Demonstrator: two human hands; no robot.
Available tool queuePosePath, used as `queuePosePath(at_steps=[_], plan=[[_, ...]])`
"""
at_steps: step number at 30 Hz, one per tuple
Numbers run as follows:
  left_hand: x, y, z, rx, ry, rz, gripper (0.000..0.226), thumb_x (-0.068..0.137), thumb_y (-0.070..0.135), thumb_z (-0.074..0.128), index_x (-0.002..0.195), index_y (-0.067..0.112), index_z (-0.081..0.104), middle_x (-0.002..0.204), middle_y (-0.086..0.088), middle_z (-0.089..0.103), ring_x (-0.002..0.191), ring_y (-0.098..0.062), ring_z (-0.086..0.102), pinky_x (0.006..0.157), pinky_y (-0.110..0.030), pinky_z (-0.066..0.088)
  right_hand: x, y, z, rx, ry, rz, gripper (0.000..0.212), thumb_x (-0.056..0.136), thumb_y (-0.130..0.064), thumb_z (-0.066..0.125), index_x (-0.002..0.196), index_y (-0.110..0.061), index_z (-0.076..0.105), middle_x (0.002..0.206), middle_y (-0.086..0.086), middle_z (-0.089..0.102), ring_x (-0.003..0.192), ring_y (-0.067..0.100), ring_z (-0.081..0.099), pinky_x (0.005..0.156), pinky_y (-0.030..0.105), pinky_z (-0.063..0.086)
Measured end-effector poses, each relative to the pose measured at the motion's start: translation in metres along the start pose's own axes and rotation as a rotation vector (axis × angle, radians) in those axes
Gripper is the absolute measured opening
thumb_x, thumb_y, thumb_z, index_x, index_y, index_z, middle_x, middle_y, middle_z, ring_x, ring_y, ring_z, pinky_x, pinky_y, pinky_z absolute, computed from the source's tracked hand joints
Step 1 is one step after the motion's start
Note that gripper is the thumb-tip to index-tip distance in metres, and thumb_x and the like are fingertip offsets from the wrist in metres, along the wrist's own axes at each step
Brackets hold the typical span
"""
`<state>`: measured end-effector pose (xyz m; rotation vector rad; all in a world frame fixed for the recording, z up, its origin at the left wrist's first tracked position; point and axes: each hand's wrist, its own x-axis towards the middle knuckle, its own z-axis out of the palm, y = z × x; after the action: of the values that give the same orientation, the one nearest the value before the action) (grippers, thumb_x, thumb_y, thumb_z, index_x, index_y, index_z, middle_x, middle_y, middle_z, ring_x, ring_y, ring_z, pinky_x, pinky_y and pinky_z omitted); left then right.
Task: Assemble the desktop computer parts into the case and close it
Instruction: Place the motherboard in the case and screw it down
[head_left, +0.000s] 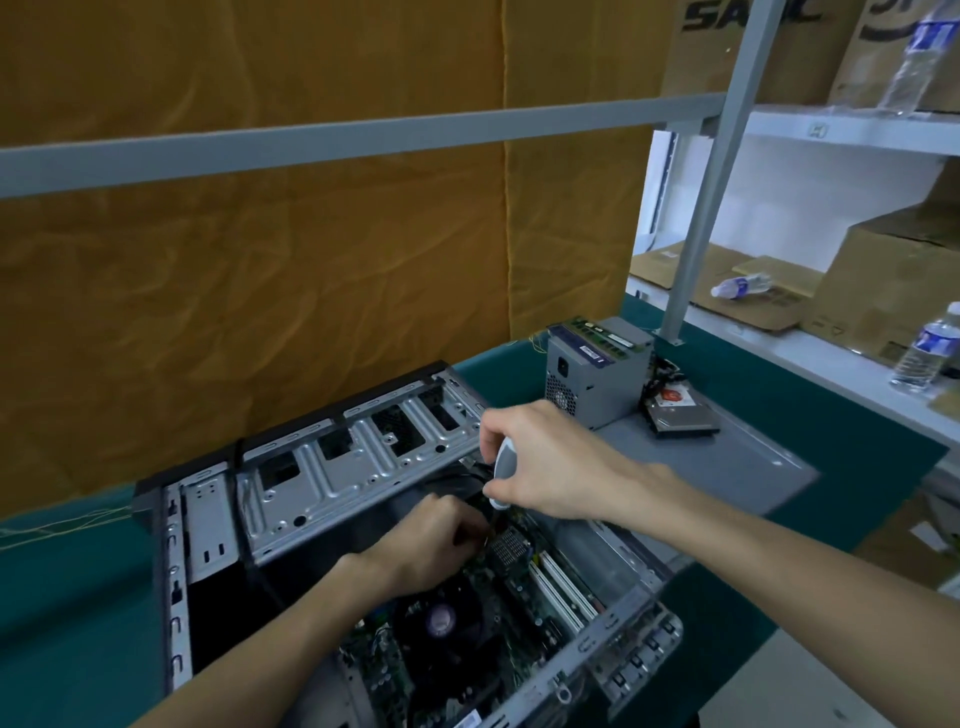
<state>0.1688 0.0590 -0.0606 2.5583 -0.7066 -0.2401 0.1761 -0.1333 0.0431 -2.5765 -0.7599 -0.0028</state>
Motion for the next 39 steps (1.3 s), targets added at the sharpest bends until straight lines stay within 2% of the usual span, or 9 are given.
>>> queuePosePath(at_steps=[3,9,14,20,23,27,32,35,39], plan=[[-0.002,-0.008,0.003,-0.03,-0.056,-0.038,0.02,0.083,0.002,0.047,0.081,0.012,0.064,0.078,-0.008,0.063,0.075,-0.027,0.055,0.068,-0.042,0.047,0.004,-0.003,0.013,-0.015,-0.003,-0.028,0.031,0.078,-0.029,0.084,0.08,-0.028,0.053,0.078,-0.012,0.06,0.072,0.013,0.06,0.059,0.04,0.053],[-0.001,-0.013,0.004,-0.068,-0.091,-0.11,0.029,0.08,0.002,0.043,0.091,0.016,0.066,0.086,-0.005,0.068,0.081,-0.025,0.061,0.074,-0.041,0.052,0.012,-0.002,0.02,-0.075,-0.035,-0.075,0.035,0.081,-0.027,0.081,0.08,-0.031,0.047,0.084,-0.012,0.055,0.072,0.012,0.055,0.049,0.026,0.033],[0.0,-0.012,0.004,-0.092,-0.116,-0.142,0.032,0.084,0.004,0.044,0.103,0.01,0.069,0.098,-0.013,0.07,0.087,-0.028,0.063,0.081,-0.045,0.053,0.015,0.0,0.025,-0.086,-0.061,-0.071,0.038,0.081,-0.027,0.08,0.077,-0.033,0.043,0.083,-0.014,0.052,0.071,0.003,0.052,0.049,0.025,0.031],[0.0,-0.013,0.005,-0.133,-0.109,-0.138,0.024,0.083,0.005,0.047,0.092,0.012,0.068,0.088,-0.01,0.067,0.084,-0.03,0.059,0.075,-0.044,0.052,0.015,0.001,0.026,-0.084,-0.085,-0.061,0.035,0.082,-0.026,0.081,0.079,-0.03,0.046,0.082,-0.015,0.053,0.068,-0.002,0.049,0.048,0.024,0.029],[0.0,-0.011,0.009,-0.146,-0.064,-0.129,0.016,0.083,0.005,0.048,0.08,0.011,0.063,0.077,-0.009,0.063,0.072,-0.026,0.054,0.066,-0.037,0.047,0.016,0.0,0.024,-0.113,-0.102,-0.086,0.032,0.084,-0.027,0.08,0.084,-0.029,0.048,0.087,-0.012,0.052,0.074,0.01,0.054,0.049,0.025,0.031],[0.002,-0.01,0.013,-0.221,0.071,-0.11,0.021,0.089,0.023,0.068,0.07,0.033,0.063,0.063,0.018,0.061,0.059,-0.002,0.055,0.055,-0.018,0.039,0.019,-0.003,0.024,-0.141,-0.112,-0.12,0.027,0.087,-0.027,0.076,0.09,-0.026,0.049,0.097,-0.007,0.053,0.085,0.02,0.057,0.054,0.027,0.034],[0.0,-0.013,0.022,-0.289,0.197,-0.066,0.025,0.095,0.024,0.071,0.07,0.023,0.065,0.064,0.021,0.061,0.061,0.004,0.054,0.059,-0.014,0.036,0.026,-0.009,0.016,-0.129,-0.315,-0.158,0.028,0.086,-0.03,0.074,0.102,-0.028,0.05,0.108,-0.007,0.053,0.095,0.018,0.056,0.069,0.034,0.046],[0.0,-0.013,0.021,-0.232,0.193,-0.033,0.012,0.094,0.023,0.073,0.084,0.017,0.076,0.069,0.023,0.065,0.063,0.001,0.058,0.059,-0.016,0.038,0.028,-0.01,0.004,-0.142,-0.477,-0.134,0.035,0.086,-0.018,0.068,0.111,-0.03,0.046,0.112,-0.005,0.053,0.095,0.016,0.055,0.07,0.035,0.049],[0.0,-0.013,0.019,-0.191,0.204,-0.007,0.015,0.095,0.025,0.072,0.108,0.025,0.079,0.099,0.011,0.077,0.088,-0.003,0.069,0.072,-0.021,0.051,0.027,-0.013,0.001,-0.348,-0.285,-0.207,0.024,0.092,-0.036,0.066,0.109,-0.025,0.053,0.092,-0.003,0.055,0.083,0.023,0.059,0.06,0.036,0.039]])
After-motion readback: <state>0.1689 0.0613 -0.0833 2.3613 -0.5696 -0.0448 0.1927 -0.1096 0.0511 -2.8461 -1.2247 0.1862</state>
